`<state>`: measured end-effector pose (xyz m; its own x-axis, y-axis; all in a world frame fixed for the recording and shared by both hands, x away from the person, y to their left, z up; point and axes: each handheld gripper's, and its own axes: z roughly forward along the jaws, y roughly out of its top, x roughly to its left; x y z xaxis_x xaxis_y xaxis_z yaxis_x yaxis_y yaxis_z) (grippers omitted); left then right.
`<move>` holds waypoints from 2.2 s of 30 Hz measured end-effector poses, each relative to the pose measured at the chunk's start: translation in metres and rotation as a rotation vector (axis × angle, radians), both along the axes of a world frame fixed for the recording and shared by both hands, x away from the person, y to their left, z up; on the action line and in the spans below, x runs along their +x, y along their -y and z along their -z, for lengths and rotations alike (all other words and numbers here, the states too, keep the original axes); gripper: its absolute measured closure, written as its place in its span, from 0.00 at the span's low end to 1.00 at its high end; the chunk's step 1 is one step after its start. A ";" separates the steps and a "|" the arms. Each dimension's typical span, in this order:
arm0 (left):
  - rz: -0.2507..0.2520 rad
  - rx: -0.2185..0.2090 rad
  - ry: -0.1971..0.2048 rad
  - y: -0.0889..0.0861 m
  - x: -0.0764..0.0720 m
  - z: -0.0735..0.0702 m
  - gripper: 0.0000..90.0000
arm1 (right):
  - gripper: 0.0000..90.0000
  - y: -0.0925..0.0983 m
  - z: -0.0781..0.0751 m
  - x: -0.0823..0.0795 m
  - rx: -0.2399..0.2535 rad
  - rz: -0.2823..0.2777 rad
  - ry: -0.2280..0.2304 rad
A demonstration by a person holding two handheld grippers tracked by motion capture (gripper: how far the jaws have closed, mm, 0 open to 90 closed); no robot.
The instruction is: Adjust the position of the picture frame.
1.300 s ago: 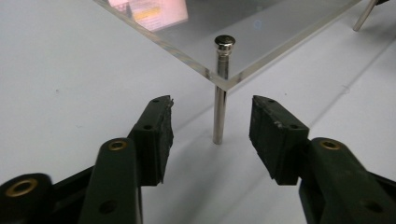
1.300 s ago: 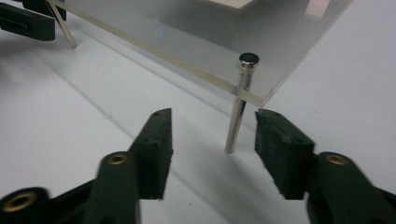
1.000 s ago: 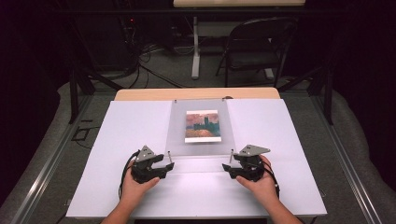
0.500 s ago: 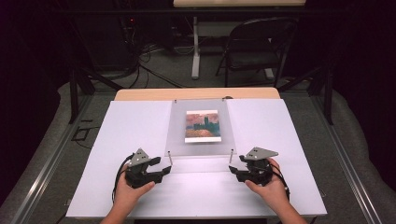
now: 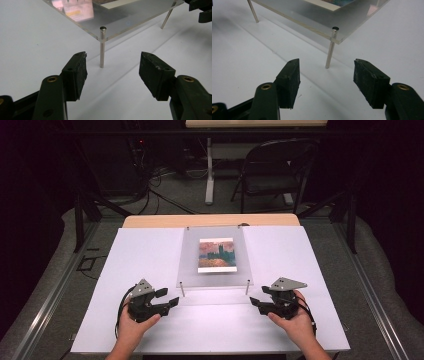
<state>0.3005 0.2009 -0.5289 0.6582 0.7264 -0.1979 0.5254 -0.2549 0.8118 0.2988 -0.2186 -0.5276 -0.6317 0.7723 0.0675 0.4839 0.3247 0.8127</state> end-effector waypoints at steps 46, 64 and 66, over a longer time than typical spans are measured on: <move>-0.106 0.004 -0.083 0.013 0.143 -0.059 0.42 | 0.56 0.002 -0.058 0.140 -0.065 0.111 -0.050; -0.197 -0.001 -0.117 0.025 0.187 -0.043 0.38 | 0.32 -0.019 -0.053 0.190 -0.005 0.181 -0.030; -0.192 0.009 -0.124 0.026 0.190 -0.040 0.38 | 0.32 -0.021 -0.049 0.193 0.009 0.192 -0.041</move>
